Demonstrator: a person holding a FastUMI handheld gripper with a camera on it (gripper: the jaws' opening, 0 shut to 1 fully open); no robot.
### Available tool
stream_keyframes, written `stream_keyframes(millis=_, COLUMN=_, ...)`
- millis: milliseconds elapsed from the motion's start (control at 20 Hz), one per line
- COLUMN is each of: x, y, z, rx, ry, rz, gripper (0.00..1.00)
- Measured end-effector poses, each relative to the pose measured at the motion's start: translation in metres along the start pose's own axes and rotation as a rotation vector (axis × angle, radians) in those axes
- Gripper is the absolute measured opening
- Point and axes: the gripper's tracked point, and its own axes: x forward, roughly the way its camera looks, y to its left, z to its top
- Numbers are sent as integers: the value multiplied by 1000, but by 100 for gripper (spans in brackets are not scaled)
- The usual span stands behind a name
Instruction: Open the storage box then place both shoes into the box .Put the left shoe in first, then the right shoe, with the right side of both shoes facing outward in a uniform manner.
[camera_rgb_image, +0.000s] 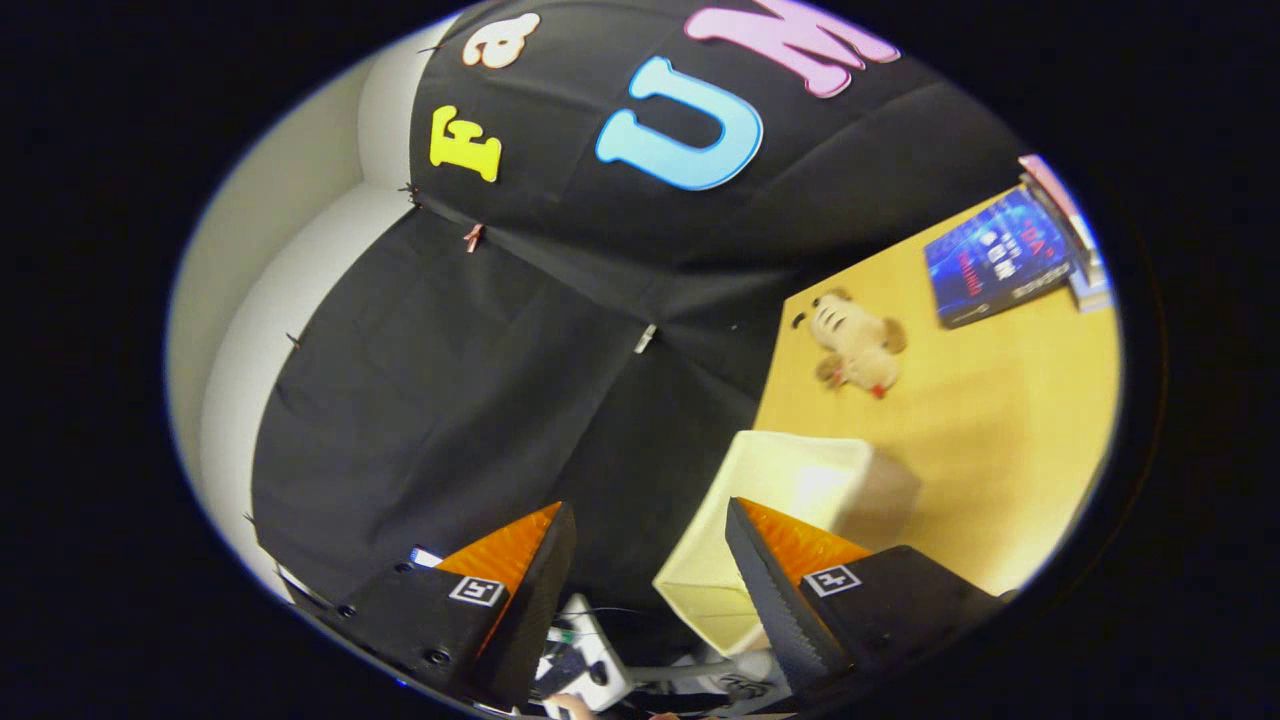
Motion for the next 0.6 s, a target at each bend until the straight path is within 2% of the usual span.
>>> stream_keyframes(millis=300, x=-96, y=-104, z=-9, rx=-176, ry=-31, rz=-362, gripper=93)
stream_keyframes(millis=500, x=-148, y=-185, z=-45, rx=-113, ry=4, rz=-587, gripper=93)
stream_keyframes(millis=600, x=-169, y=-220, z=-69, rx=-66, ry=30, rz=-673, gripper=93)
